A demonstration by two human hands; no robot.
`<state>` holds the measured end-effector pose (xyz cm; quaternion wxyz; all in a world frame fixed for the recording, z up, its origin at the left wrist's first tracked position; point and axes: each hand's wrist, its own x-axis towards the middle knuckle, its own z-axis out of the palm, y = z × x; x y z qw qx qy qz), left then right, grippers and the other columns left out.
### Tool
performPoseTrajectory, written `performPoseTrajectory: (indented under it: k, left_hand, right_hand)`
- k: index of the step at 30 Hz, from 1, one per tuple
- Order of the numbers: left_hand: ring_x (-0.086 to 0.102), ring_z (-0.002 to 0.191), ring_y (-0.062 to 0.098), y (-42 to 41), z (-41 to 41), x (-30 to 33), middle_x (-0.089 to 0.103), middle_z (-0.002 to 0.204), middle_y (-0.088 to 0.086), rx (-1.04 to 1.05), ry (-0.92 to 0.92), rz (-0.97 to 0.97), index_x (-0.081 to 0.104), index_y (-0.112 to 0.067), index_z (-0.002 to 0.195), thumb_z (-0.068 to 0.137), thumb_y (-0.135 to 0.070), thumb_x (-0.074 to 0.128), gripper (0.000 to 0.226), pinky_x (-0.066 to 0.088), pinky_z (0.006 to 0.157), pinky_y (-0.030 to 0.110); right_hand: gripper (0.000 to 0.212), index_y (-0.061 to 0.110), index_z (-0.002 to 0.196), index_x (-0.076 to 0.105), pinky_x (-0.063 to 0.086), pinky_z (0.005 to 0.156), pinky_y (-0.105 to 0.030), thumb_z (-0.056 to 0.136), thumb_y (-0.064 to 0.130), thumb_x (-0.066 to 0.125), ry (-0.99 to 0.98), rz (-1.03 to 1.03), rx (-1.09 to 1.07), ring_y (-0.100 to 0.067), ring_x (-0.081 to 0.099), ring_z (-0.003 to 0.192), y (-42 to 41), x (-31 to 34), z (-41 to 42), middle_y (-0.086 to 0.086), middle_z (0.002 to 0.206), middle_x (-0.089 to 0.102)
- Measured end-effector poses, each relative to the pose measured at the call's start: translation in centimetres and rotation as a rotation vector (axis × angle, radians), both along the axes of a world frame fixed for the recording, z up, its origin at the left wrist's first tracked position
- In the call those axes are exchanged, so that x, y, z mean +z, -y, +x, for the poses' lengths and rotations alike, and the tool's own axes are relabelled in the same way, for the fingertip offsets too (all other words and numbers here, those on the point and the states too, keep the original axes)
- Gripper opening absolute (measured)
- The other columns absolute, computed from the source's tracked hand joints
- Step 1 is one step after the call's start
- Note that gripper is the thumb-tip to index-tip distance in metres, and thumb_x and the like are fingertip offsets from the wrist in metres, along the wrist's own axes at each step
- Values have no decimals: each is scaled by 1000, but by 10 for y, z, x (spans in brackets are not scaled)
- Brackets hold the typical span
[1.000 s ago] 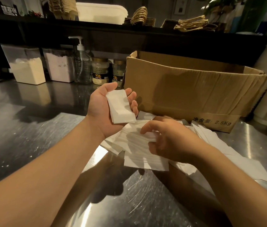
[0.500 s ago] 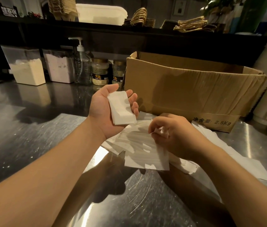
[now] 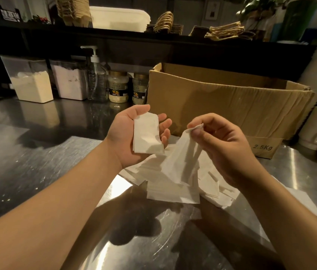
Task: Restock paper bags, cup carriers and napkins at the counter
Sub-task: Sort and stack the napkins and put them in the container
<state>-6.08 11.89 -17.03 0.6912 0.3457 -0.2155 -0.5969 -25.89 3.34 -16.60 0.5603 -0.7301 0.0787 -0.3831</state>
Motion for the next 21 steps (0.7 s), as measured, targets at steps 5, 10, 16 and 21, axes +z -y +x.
performPoseTrajectory:
  k: [5,10,16,21]
  left_hand:
    - [64,103,29,-2,-7,1,66,113,14,-127,201,59,61,-10,130,89,-42,58,52,49,98,41]
    - [63,99,30,-1,-16,0,66,108,13,-249,311,118,62,-15,123,87,-47,56,48,42,109,47]
    - [67,98,31,1,-24,-7,69,112,13,-291,352,87,65,-19,130,99,-51,46,49,57,87,46]
    - [71,94,30,2,-29,-9,74,104,10,-260,434,110,67,-26,125,87,-62,51,55,58,83,45]
  right_hand:
    - [12,26,86,80,59,83,-31,80,21,70,-39,78,92,-25,71,98,-3,3,0,-5,99,76]
    - [12,33,86,79,58,75,-28,80,28,70,-125,-20,5,-16,68,97,-7,-1,3,3,101,73]
    - [25,29,102,72,59,74,-28,77,27,74,-77,42,-63,-17,68,93,-9,-7,7,3,96,71]
    - [32,30,107,69,60,68,-29,75,32,74,-67,148,-134,-15,70,95,-11,-11,9,6,99,72]
